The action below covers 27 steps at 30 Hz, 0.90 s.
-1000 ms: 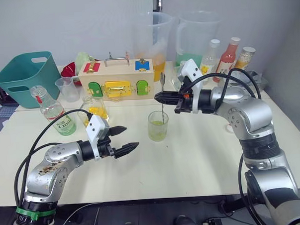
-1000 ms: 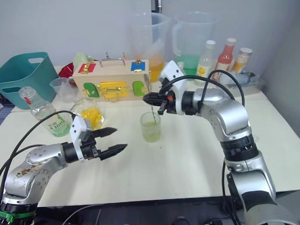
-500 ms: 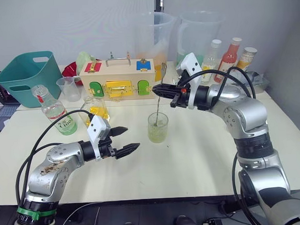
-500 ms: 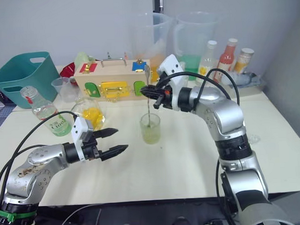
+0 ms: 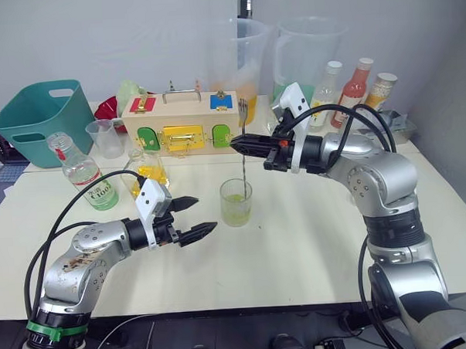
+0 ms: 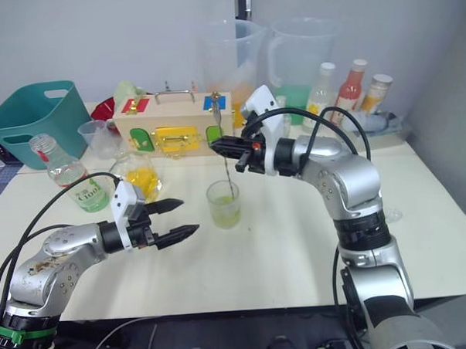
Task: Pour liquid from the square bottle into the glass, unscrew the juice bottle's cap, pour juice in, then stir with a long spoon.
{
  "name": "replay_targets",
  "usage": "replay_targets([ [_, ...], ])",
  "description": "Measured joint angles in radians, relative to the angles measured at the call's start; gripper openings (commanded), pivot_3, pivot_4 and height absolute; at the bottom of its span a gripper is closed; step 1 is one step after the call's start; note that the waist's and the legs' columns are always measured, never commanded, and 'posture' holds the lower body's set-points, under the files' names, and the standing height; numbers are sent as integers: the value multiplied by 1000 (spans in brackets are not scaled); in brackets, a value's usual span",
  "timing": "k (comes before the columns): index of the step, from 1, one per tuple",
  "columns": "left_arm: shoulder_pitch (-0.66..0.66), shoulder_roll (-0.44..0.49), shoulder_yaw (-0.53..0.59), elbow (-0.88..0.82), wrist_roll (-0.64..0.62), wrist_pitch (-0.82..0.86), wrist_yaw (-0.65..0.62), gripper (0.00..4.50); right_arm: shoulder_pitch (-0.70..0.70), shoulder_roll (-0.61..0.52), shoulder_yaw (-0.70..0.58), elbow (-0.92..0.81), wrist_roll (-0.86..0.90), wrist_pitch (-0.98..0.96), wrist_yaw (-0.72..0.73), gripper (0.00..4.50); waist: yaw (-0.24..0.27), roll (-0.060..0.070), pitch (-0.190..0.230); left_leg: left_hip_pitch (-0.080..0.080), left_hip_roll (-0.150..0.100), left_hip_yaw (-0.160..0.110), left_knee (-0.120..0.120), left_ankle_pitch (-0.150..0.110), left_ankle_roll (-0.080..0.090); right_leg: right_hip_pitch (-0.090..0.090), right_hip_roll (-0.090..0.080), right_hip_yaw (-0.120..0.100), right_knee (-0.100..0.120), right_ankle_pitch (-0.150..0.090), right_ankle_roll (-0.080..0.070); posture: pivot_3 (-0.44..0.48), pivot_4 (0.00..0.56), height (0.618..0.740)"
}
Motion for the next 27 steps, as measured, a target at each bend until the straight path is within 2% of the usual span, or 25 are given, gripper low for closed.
replay_targets([
  [8, 0, -3, 0, 0, 0, -5, 0, 4463, -29, -45, -14, 8, -2, 2, -1, 0, 0, 0, 0, 0, 0, 0, 0, 0, 0, 0, 0, 0, 0, 0, 0, 0, 150, 731],
  [15, 1, -5, 0, 0, 0, -30, -4, 4463, -98, -51, -115, 7, 99, 63, -6, 0, 1, 0, 0, 0, 0, 0, 0, 0, 0, 0, 0, 0, 0, 0, 0, 0, 150, 731],
  [27, 1, -8, -1, 3, 0, -37, -12, 4463, -117, -59, -128, 4, 182, 152, -47, 0, 0, 0, 0, 0, 0, 0, 0, 0, 0, 0, 0, 0, 0, 0, 0, 0, 150, 731],
])
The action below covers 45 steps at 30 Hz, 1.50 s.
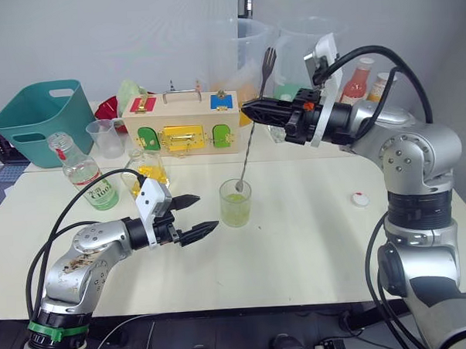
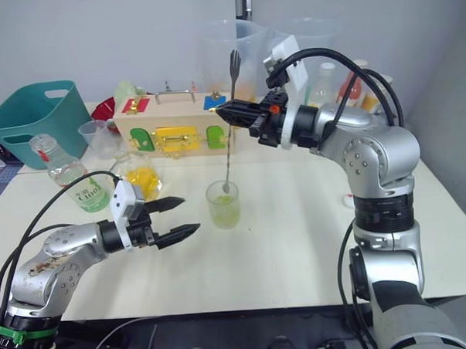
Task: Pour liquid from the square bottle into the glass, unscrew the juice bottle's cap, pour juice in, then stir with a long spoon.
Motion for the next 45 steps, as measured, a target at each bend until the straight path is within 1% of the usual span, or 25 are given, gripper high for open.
replay_targets([
  [8, 0, 1, 0, 19, 0, -3, -19, 4463, 5, -22, -3, -17, 20, 29, -12, 0, 0, 0, 0, 0, 0, 0, 0, 0, 0, 0, 0, 0, 0, 0, 0, 0, 150, 731],
  [12, 2, 17, 6, 20, 0, -4, -31, 4463, 44, -61, 14, -69, -10, -11, -11, 0, 0, 0, 0, 0, 0, 0, 0, 0, 0, 0, 0, 0, 0, 0, 0, 0, 150, 731],
  [16, 2, 18, 11, 21, 0, -17, -34, 4463, 39, -56, 1, -78, 18, 6, -27, 0, -1, 0, 0, 0, 0, 0, 0, 0, 0, 0, 0, 0, 0, 0, 0, 0, 150, 731],
  [18, 2, 18, 11, 22, 0, -22, -35, 4463, -1, -60, -2, -57, 30, 45, -37, 0, -1, 0, 0, 0, 0, 0, 0, 0, 0, 0, 0, 0, 0, 0, 0, 0, 150, 731],
  [21, 2, 17, 11, 26, 0, -23, -34, 4463, -88, -77, -15, 29, 26, 75, -65, 0, 0, 0, 0, 0, 0, 0, 0, 0, 0, 0, 0, 0, 0, 0, 0, 0, 150, 731],
  [24, 10, 17, 13, 27, 0, -33, -34, 4463, -144, -86, -41, 111, 34, 127, -82, 0, 0, 0, 0, -1, 0, 0, 0, 0, 0, 0, 0, 0, -1, 0, 0, 0, 150, 731],
  [27, 16, 8, 13, 26, 0, -43, -25, 4463, -233, -150, -47, 214, 40, 203, -54, 0, 5, 1, 1, -2, 0, 0, 0, 0, 0, -2, 0, 0, -1, 0, 0, 0, 150, 731],
  [29, 18, 4, 13, 26, 0, -44, -23, 4463, -270, -204, -32, 236, 38, 224, -14, 0, 4, 1, 1, -2, 0, 0, 0, 0, 0, -2, 0, 0, -1, 0, 0, 0, 150, 731],
  [32, 18, -4, 19, 26, -4, -44, -26, 4463, -299, -265, 29, 275, 24, 281, 39, 0, 1, 1, 1, -2, 0, 1, 0, 0, 0, -1, 0, 0, -2, 0, 0, 0, 150, 731],
  [38, 35, -8, 27, 14, -9, -66, -40, 4463, -406, -345, 160, 513, -37, 473, 106, 0, -2, 1, 1, -2, 0, 2, -1, 0, 0, -2, 0, 0, -2, 0, 0, 0, 150, 731],
  [39, 44, -8, 27, 9, -13, -69, -43, 4463, -407, -364, 207, 532, -50, 487, 132, 0, -1, 1, 1, -2, 0, 2, -1, 0, 0, -2, 0, 0, -2, 0, 0, 0, 150, 731],
  [42, 63, -7, 33, -7, -32, -72, -49, 4463, -387, -398, 341, 581, -99, 482, 216, 0, 0, 1, 1, -3, 0, 2, -1, 0, 0, -2, 0, 0, -2, 0, 0, 0, 150, 731],
  [45, 83, -4, 47, -32, -46, -72, -53, 4463, -345, -420, 466, 620, -172, 414, 300, 0, 0, 1, 1, -3, 0, 2, -1, 0, 0, -2, 0, 0, -2, 0, 0, 0, 150, 731],
])
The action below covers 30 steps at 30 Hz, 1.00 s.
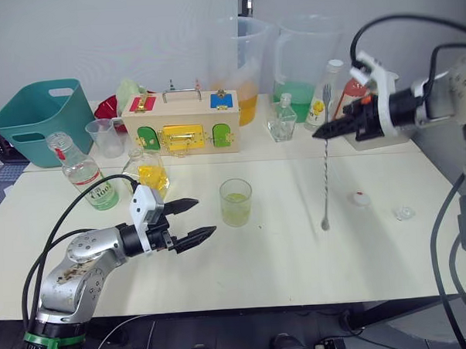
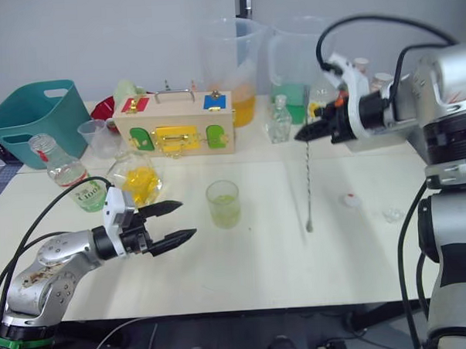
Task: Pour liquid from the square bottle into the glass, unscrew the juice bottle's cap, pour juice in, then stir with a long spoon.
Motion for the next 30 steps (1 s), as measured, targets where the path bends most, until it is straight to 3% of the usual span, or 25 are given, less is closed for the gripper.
replay_targets([
  [4, 49, 1, 21, -19, -19, 8, 6, 4463, 85, -23, 165, 58, -105, -107, 151, 0, 0, 2, 1, -1, 0, 0, 0, 0, 0, -1, -1, 0, 0, 0, 0, 0, 150, 731],
  [7, 76, -3, 15, -30, -19, 8, 14, 4463, 85, 11, 201, 142, -166, -151, 209, 0, -6, 2, 1, -1, 0, 0, 0, 0, 0, -2, 0, 0, 1, 0, 0, 0, 150, 731],
  [19, 155, 11, 20, -102, -29, 15, 51, 4463, 114, 193, 143, 420, -330, -295, 185, 0, 2, 2, 1, -1, -1, 0, 0, 0, -1, -2, -1, 0, 1, 0, 0, 0, 150, 731],
  [20, 155, 13, 20, -103, -29, 15, 52, 4500, 114, 197, 138, 430, -336, -299, 177, 517, 3, 2, 1, -1, -1, 0, 0, 0, -1, -2, -1, 0, 1, 0, 0, 0, 150, 731],
  [24, 155, 24, 20, -104, -30, 15, 56, 4500, 115, 208, 95, 482, -372, -337, 148, 1500, 0, 2, 1, -1, -1, 0, 0, 0, -1, -2, -1, 0, 2, 0, 0, 0, 150, 731],
  [30, 155, 43, 31, -104, -34, 15, 51, 4500, 104, 173, 38, 467, -398, -317, 182, 3660, -1, 2, 1, -1, -1, 0, 0, 0, -1, -2, 0, 0, 2, 0, 0, 0, 150, 731],
])
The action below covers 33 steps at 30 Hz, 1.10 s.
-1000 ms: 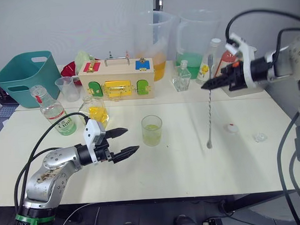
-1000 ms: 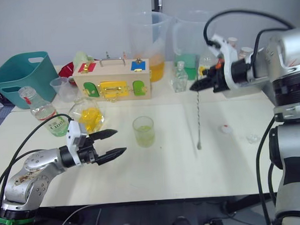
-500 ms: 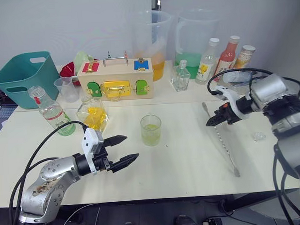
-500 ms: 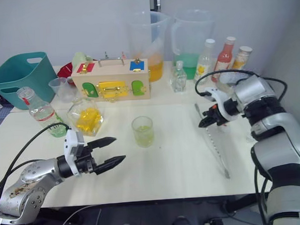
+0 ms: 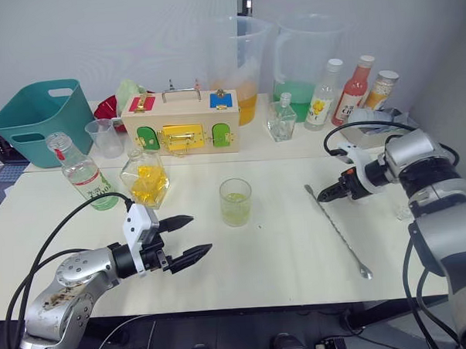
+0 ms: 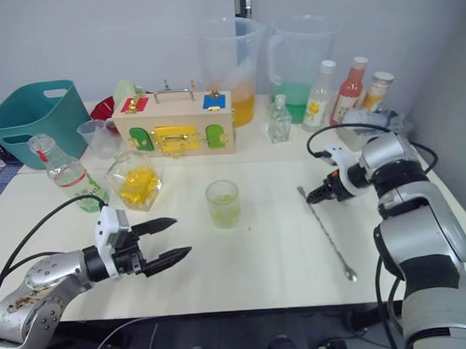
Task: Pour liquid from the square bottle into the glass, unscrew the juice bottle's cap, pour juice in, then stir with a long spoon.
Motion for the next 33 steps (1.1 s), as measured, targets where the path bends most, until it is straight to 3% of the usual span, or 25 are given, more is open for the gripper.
replay_targets([
  [2, -3, 10, 5, 7, 1, 0, -3, 4500, 1, -38, -21, -60, 2, 3, 33, 4383, 0, 0, 0, 0, 0, 0, 0, 0, 0, 0, 0, 0, 0, 0, 0, 0, 150, 731],
  [3, -5, 16, 7, 10, 2, -1, -3, 4500, 9, -63, -30, -113, 4, -3, 54, 4452, 0, 0, 0, 0, 0, 0, 0, 0, 0, 0, 0, 0, 0, 0, 0, 0, 150, 731],
  [5, -9, 23, 9, 15, 7, -3, -5, 4500, 35, -101, -49, -194, 13, -20, 82, 4452, 1, 0, 0, 0, 0, 0, 0, 0, 0, 0, 0, 0, 0, 0, 0, 0, 150, 731],
  [9, -8, 66, 33, 72, 46, -28, -23, 4500, 229, -209, -165, -457, 70, -106, 112, 4452, 4, 0, 0, 0, 0, 0, 0, 0, 0, 2, -1, -1, -1, 0, 0, 0, 150, 731],
  [16, -30, 109, 104, 215, 62, -80, -74, 4500, 600, -200, -624, -841, 251, -218, -48, 4452, 2, 0, 0, 2, 1, 0, 0, 0, 0, 3, 1, 0, 0, 0, 0, 0, 150, 731],
  [20, -32, 144, 150, 300, 76, -90, -86, 4500, 741, -207, -755, -932, 335, -187, -67, 4452, 2, -1, 0, 6, 1, 0, 0, 0, 0, 7, 1, 0, -1, 0, 0, 0, 150, 731],
  [23, -26, 182, 203, 397, 102, -122, -100, 4500, 906, -234, -832, -915, 347, -256, -40, 4452, 3, 0, 0, 6, 1, 1, 0, 0, 0, 7, 0, 0, -1, 0, 0, 0, 150, 731],
  [33, -67, 214, 205, 662, 231, -243, -114, 4500, 1038, -267, -877, -577, 278, -727, 20, 4452, -4, 0, 0, 9, 2, 3, 0, 0, 0, 8, 1, 1, -1, 0, 0, 0, 150, 731],
])
